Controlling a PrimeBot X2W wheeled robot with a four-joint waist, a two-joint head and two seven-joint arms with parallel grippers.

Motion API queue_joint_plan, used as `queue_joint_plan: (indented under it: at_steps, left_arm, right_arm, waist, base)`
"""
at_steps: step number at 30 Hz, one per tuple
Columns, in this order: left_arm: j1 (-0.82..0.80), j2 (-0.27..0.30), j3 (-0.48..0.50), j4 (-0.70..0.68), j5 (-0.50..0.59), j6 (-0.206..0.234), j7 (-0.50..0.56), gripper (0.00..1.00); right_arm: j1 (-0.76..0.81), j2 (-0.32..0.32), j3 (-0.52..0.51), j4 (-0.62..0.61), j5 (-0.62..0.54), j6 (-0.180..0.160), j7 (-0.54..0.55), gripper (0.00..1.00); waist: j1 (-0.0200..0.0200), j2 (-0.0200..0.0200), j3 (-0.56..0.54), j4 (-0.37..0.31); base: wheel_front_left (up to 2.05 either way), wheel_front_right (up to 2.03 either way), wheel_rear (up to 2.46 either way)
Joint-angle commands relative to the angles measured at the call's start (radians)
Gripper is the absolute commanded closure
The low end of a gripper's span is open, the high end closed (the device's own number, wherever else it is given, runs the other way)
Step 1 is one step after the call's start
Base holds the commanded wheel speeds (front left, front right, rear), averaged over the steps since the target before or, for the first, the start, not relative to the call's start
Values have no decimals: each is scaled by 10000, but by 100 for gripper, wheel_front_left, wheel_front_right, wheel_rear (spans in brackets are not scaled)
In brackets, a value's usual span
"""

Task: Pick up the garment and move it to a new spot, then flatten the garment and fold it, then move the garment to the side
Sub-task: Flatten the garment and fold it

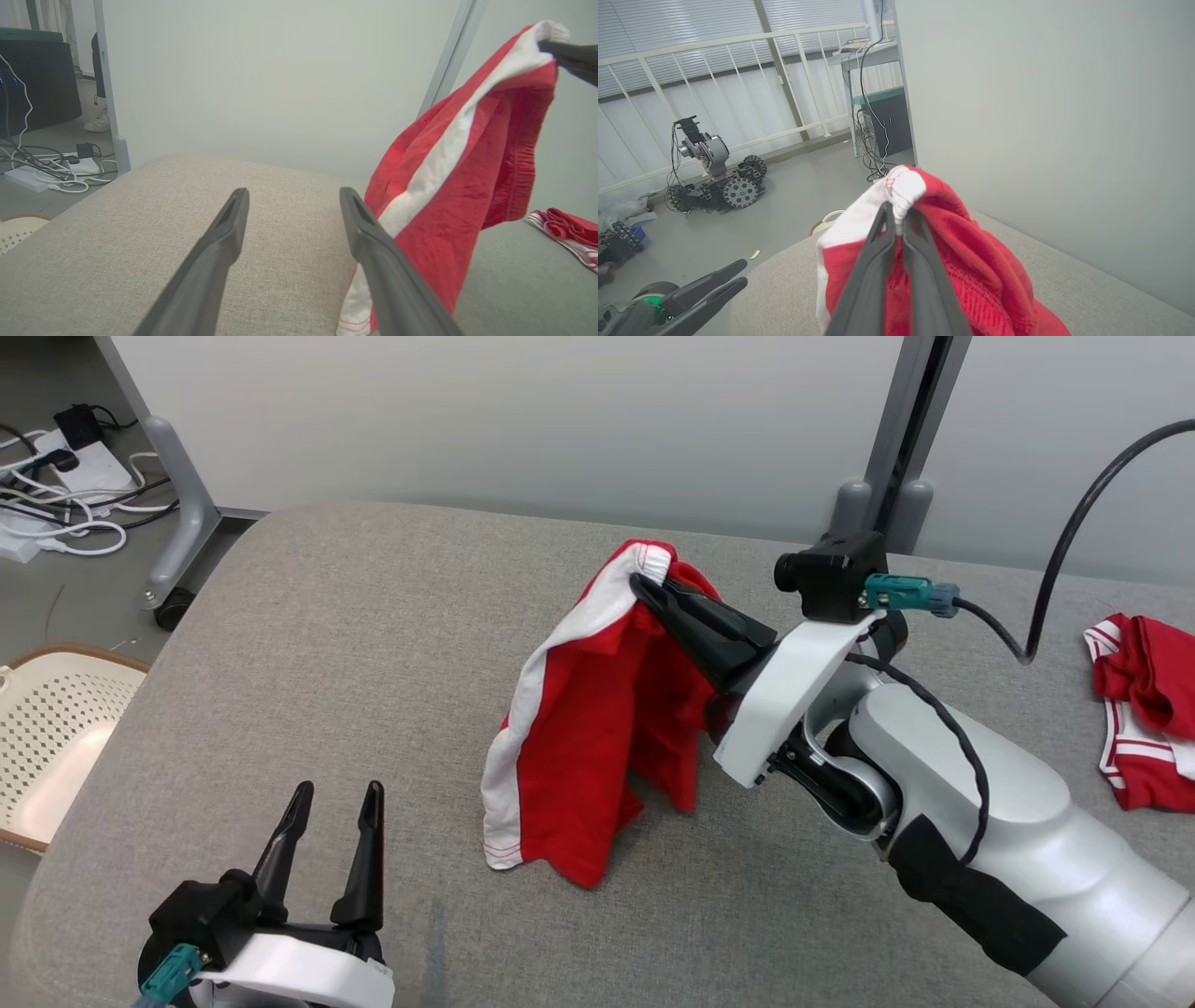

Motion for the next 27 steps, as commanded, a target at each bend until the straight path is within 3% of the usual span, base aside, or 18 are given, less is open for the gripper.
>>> queue_joint_plan:
  at_steps: [1,6,15,27]
  left_arm:
    - [-152,3,-26,37,-36,-24,-3,0]
    - [-175,-3,-84,153,-86,-90,-3,0]
    - [-368,5,-96,335,-148,-164,-3,0]
    - [-555,39,-276,708,-204,-247,-3,0]
  right_arm:
    - [-5,-178,144,219,157,5,-124,100]
    - [324,-521,547,630,596,5,-352,100]
    - [1415,-1777,858,1179,1477,5,-882,100]
    - [3273,-2571,706,667,2040,5,-1187,100]
  waist:
    - [0,0,8,-14]
    - [0,0,84,-143]
    - [0,0,375,-765]
    - [0,0,544,-1125]
  base:
    - [0,0,0]
    - [0,0,0]
    - [0,0,0]
    - [0,0,0]
